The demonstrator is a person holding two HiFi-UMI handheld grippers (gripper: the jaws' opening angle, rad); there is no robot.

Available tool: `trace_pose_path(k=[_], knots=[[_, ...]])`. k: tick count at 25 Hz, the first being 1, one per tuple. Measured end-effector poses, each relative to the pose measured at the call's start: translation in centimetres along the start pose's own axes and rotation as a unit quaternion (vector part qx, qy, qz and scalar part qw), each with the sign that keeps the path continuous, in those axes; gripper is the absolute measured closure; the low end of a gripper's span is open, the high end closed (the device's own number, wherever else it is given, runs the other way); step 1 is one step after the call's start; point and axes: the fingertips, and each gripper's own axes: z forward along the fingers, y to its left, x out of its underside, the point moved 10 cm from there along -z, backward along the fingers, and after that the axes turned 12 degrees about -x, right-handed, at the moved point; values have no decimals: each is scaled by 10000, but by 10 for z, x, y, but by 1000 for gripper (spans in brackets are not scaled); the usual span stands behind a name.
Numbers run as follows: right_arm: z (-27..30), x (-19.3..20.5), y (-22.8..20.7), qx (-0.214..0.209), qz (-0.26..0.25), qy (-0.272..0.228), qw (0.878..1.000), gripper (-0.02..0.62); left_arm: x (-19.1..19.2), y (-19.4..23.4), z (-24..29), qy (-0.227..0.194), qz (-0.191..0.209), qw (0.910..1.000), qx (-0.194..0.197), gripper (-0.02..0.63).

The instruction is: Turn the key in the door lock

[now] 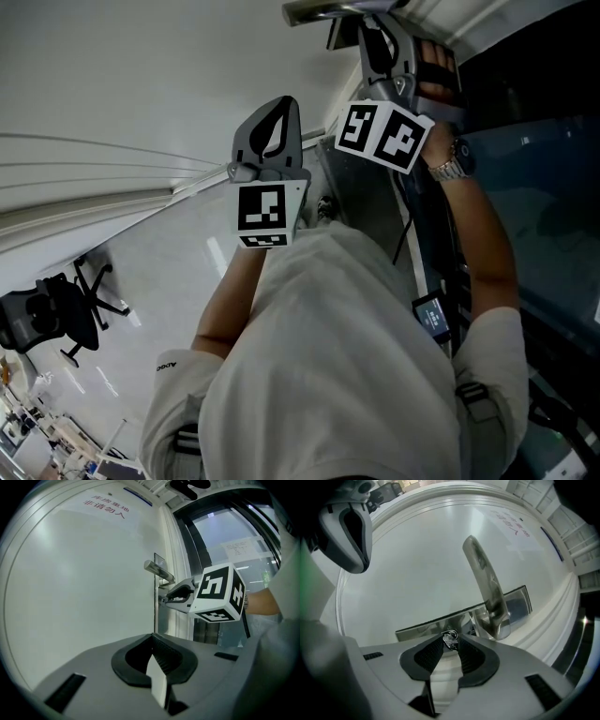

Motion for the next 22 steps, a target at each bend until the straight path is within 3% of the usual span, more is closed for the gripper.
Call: trace_pose_path(k=[10, 16, 19, 22], knots=[[-2, 2, -7, -204, 1127, -382, 9927, 496, -1, 3, 4, -33, -34, 10000, 55, 597], [-3, 5, -12, -306, 1859, -620, 9801, 499, -2, 4, 4, -41, -59, 10000, 47, 597], [-4, 5, -16, -444, 2343, -718, 9685, 499, -2, 5, 3, -38, -67, 10000, 17, 597], [-4, 9, -22, -657, 3083, -941, 9444, 506, -3, 5, 3, -38, -77, 10000, 6, 597]])
